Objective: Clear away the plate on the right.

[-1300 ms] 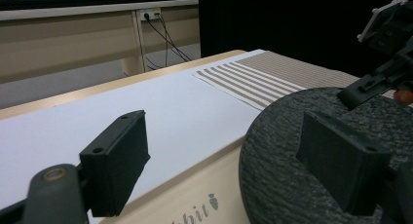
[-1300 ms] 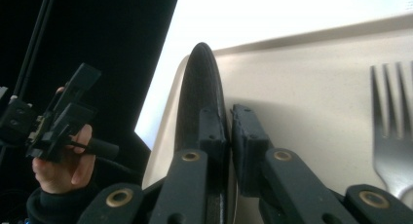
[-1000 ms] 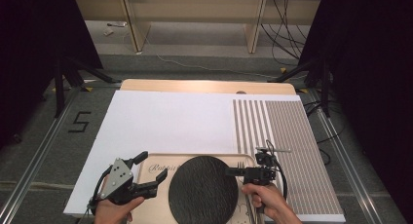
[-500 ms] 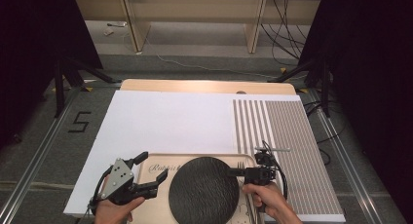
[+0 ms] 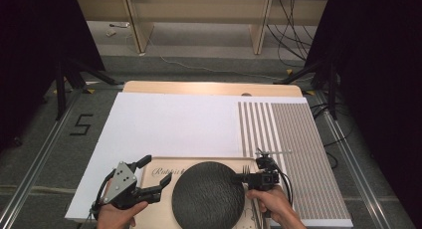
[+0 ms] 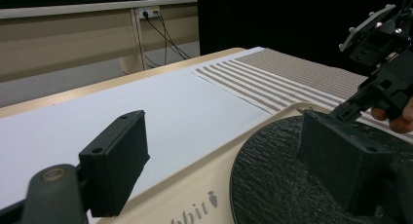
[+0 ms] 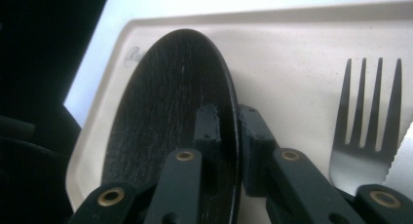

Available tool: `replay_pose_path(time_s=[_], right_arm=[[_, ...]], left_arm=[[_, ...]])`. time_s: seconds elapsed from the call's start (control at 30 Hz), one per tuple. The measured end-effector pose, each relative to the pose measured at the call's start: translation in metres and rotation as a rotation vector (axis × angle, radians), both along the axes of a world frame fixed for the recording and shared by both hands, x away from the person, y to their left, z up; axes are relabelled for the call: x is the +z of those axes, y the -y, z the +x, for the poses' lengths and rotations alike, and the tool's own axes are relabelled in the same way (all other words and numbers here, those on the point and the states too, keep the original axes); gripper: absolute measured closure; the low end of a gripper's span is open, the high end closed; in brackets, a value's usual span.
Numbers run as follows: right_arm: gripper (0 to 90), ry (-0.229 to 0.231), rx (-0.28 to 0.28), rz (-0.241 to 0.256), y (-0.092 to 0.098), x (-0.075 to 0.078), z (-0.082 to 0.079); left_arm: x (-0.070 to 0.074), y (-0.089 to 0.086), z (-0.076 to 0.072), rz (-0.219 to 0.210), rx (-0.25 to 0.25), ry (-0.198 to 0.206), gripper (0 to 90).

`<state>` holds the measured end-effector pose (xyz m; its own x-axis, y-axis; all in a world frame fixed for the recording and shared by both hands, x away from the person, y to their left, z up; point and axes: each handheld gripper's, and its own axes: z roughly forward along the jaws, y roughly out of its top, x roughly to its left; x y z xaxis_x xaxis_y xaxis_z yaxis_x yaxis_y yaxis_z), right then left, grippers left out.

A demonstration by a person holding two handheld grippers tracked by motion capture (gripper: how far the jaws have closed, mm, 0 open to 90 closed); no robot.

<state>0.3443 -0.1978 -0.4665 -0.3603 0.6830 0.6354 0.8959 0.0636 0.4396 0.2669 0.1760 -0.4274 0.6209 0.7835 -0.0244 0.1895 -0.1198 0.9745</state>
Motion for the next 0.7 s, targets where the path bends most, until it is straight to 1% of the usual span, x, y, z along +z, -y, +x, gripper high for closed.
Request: replay_pose_path(time_s=[0.07,0.2,0.6,0.7], right_arm=[[78.0,0.012,0.004,-0.030,-0.002,-0.001,0.000],[76.3,0.022,0.004,-0.054,-0.004,-0.002,0.000],[71.0,0.013,0.020,-0.127,-0.011,-0.007,0.001],[66.3,0.015,0.039,-0.159,-0.013,-0.007,0.001]], left_arm=[[0.000,0.000,0.000,0.000,0.000,-0.001,18.2],[0.000,0.001,0.000,0.003,-0.004,0.000,18.2],[-0.001,0.001,0.000,0.003,-0.006,-0.002,18.2],[-0.001,0.001,0.000,0.004,-0.008,-0.002,18.2]])
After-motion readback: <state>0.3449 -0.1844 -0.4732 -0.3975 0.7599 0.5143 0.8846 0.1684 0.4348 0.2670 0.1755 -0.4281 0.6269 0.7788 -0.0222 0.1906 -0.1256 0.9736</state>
